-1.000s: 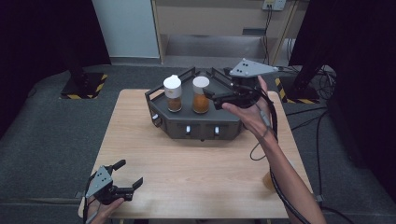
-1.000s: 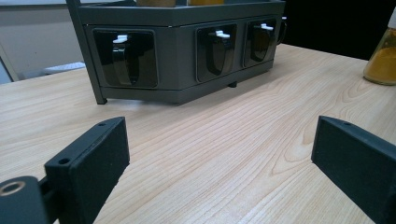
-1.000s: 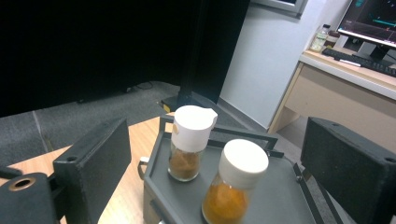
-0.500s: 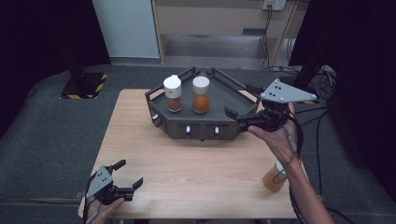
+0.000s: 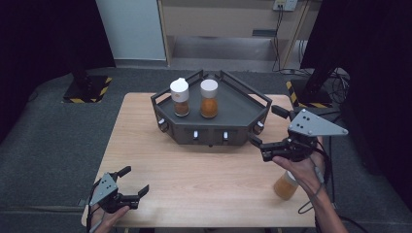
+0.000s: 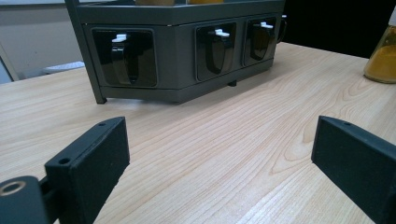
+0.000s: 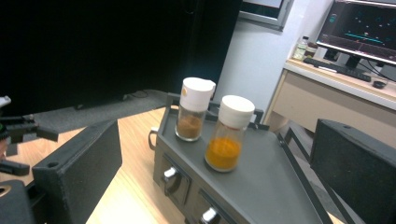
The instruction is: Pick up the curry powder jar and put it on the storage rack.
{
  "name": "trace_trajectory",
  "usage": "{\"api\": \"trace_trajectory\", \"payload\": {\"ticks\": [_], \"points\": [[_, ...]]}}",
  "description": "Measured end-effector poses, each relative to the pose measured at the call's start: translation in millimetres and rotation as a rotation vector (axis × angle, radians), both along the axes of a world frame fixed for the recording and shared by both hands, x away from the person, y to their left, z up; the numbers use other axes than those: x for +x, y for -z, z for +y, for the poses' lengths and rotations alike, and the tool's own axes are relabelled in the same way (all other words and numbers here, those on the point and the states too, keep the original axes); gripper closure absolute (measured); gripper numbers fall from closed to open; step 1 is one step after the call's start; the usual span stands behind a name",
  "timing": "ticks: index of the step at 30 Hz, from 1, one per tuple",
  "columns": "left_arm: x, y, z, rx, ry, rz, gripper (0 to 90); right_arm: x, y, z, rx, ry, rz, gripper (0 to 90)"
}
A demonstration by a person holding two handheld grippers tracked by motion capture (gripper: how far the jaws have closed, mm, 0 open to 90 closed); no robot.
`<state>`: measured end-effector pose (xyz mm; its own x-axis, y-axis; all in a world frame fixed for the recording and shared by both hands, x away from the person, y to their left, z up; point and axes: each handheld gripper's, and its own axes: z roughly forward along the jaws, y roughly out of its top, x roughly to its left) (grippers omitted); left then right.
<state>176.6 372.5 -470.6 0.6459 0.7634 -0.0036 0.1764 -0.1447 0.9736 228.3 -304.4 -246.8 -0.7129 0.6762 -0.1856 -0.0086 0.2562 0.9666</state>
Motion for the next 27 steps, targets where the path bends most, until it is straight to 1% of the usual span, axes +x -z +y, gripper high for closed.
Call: {"api": "trace_trajectory", "payload": {"ticks": [2, 6, 13, 19, 22, 23, 26, 27], "points": [[0.0, 0.1, 0.1, 0.000, -0.001, 0.000, 3.2, -3.0, 2.9, -3.4, 0.000, 0.006, 0.004, 2.4], [0.0, 0.2, 0.0, -0.001, -0.002, 0.000, 3.2, -12.7, 10.2, -10.4, -0.015, 0.048, -0.001, 2.3], [-0.1, -0.2, -0.4, 0.003, -0.002, 0.000, 3.2, -24.5, 23.7, -25.7, -0.006, 0.097, 0.019, 1.7], [-0.1, -0.3, -0.3, 0.004, -0.003, 0.002, 3.3, -34.1, 38.6, -38.5, 0.017, 0.132, 0.038, 1.6], [-0.2, -0.8, -0.5, 0.008, -0.001, 0.000, 3.3, -41.4, 47.1, -45.4, 0.029, 0.157, 0.044, 2.0], [-0.2, -0.8, -0.6, 0.008, -0.001, 0.001, 3.3, -44.0, 50.2, -47.4, 0.032, 0.167, 0.043, 2.4], [-0.1, -0.8, -0.7, 0.010, -0.001, 0.000, 3.3, -51.5, 59.5, -52.2, 0.044, 0.205, 0.057, 2.4], [-0.1, -0.8, -0.7, 0.010, -0.001, 0.000, 3.3, -54.1, 63.7, -54.3, 0.055, 0.216, 0.063, 2.4]]}}
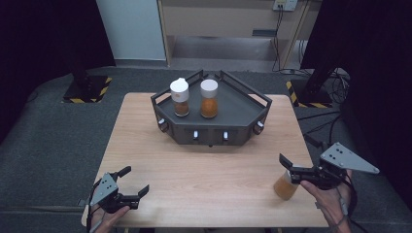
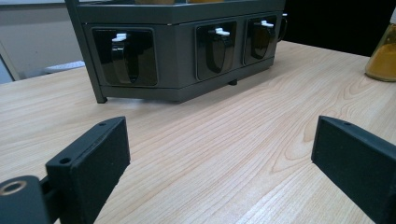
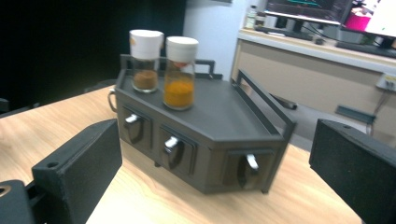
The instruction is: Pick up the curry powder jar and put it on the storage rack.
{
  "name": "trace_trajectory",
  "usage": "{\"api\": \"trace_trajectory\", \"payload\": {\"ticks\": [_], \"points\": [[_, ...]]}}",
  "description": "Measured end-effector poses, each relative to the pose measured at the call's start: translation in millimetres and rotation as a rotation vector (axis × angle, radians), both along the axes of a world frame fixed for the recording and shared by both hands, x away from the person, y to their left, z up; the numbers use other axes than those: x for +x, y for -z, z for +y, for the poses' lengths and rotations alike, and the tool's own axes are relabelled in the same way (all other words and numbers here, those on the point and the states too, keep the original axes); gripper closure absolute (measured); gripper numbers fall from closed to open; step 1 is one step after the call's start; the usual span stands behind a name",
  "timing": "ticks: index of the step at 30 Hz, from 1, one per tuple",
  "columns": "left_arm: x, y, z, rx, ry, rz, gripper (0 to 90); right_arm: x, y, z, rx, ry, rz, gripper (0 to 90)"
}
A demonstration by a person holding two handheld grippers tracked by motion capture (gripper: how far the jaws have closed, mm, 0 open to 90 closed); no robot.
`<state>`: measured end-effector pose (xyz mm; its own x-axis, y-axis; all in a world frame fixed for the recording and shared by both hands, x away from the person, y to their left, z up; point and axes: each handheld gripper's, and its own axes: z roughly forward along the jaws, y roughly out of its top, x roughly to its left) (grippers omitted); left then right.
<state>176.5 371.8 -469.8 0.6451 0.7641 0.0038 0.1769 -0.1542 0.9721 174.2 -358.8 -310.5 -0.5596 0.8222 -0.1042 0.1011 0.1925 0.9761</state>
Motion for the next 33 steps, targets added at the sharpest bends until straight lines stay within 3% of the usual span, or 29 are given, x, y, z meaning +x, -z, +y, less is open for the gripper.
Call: {"api": "trace_trajectory", "payload": {"ticks": [4, 14, 19, 24, 33], "points": [[0.2, 0.0, -0.1, 0.000, 0.000, 0.000, 3.3, -11.3, 14.5, -4.4, 0.004, 0.047, 0.008, 2.3], [0.1, 0.1, -0.3, 0.001, -0.002, -0.001, 3.3, -30.6, 44.8, -14.5, 0.036, 0.106, 0.031, 1.3], [-0.1, 0.2, 0.0, -0.002, -0.002, -0.002, 3.3, -36.3, 54.8, -15.7, 0.027, 0.126, 0.035, 1.2], [-0.3, -0.1, 0.0, -0.001, -0.001, -0.002, 3.3, -39.9, 68.0, -18.2, 0.028, 0.137, 0.029, 2.7], [-0.1, -0.5, -0.4, 0.004, 0.002, -0.002, 3.3, -42.2, 87.6, -25.8, 0.057, 0.123, 0.070, 1.9]]}}
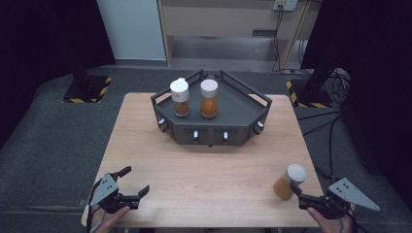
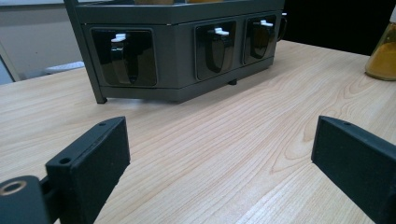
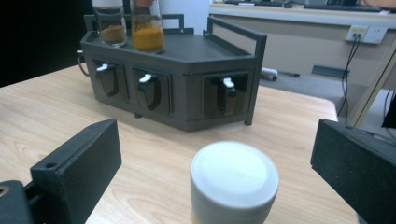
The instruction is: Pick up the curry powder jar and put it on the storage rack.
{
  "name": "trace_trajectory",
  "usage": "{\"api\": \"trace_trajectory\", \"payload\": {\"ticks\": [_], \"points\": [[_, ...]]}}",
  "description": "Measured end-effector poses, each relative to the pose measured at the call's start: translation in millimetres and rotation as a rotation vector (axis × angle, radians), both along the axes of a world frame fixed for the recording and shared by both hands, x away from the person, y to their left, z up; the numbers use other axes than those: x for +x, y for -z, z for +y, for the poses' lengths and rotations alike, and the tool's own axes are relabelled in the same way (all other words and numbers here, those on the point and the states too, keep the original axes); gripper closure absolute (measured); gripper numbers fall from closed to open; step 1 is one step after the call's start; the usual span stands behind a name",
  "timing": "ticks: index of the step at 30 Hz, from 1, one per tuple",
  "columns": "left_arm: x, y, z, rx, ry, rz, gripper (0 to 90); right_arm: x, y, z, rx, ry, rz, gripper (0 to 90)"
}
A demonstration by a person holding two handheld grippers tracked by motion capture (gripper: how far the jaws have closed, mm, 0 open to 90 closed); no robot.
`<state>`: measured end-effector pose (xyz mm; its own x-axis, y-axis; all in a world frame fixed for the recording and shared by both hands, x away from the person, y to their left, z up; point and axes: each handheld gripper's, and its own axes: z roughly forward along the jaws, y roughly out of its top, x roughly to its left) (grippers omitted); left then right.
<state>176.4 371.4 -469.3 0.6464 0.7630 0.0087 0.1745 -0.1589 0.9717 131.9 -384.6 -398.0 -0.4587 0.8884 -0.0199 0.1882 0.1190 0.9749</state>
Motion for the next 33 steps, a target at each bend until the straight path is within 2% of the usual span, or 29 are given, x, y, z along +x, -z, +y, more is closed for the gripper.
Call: {"api": "trace_trajectory", "payload": {"ticks": [13, 19, 33], "points": [[0.3, -0.5, -1.0, 0.007, 0.014, -0.007, 3.4, -2.8, 20.0, -3.5, 0.009, -0.003, 0.010, 2.2], [0.7, -0.3, -0.9, 0.008, 0.022, -0.012, 3.4, -3.0, 21.0, -2.7, 0.005, -0.011, -0.001, 2.5], [1.3, -0.4, -1.3, 0.009, 0.027, -0.011, 3.4, -1.5, 22.1, -1.2, 0.005, -0.007, 0.007, 2.7]]}}
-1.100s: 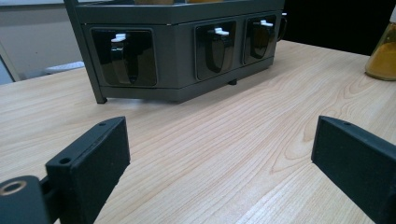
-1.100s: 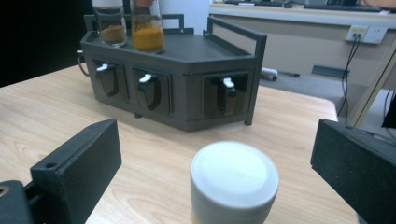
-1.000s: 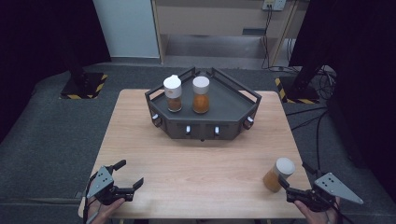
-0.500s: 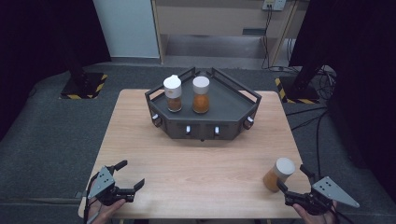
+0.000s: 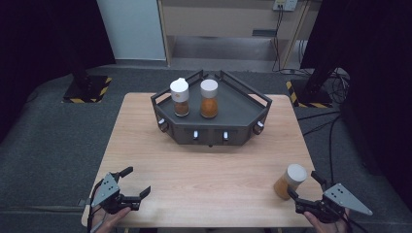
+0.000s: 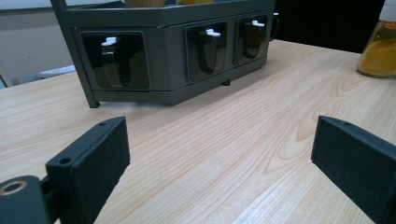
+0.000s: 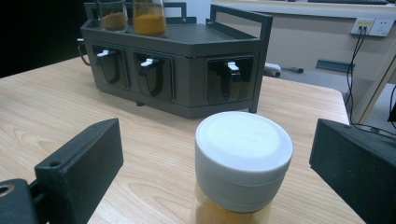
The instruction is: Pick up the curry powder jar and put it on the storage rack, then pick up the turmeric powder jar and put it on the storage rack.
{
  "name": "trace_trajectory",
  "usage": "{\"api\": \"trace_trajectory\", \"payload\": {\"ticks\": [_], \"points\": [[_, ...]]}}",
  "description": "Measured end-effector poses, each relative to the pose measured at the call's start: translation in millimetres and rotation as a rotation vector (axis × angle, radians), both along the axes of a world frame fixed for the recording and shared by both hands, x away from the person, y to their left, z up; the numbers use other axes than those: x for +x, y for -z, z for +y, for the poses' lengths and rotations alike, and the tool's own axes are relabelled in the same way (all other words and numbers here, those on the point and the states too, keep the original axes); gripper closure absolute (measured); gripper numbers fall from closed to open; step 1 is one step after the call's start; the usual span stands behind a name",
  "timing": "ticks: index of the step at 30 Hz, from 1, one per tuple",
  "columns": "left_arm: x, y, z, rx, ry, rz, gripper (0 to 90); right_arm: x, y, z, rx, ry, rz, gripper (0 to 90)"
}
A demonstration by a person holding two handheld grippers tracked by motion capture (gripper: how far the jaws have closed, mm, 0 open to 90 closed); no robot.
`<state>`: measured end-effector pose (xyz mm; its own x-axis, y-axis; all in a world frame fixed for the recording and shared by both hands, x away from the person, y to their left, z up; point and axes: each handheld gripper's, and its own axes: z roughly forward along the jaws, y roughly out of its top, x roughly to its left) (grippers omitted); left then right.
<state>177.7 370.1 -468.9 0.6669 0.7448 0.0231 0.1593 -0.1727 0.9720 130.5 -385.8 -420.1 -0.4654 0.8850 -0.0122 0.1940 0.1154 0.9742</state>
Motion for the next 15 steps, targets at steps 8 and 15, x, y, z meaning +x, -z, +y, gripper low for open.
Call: {"api": "trace_trajectory", "payload": {"ticks": [8, 15], "points": [[-0.1, -0.5, -1.0, 0.005, 0.000, 0.001, 3.4, -1.8, 0.4, -1.3, 0.002, 0.003, -0.003, 2.8], [1.0, 0.1, -0.6, 0.005, 0.001, 0.005, 3.4, -4.7, -0.1, -1.2, 0.005, 0.012, -0.010, 2.5]]}}
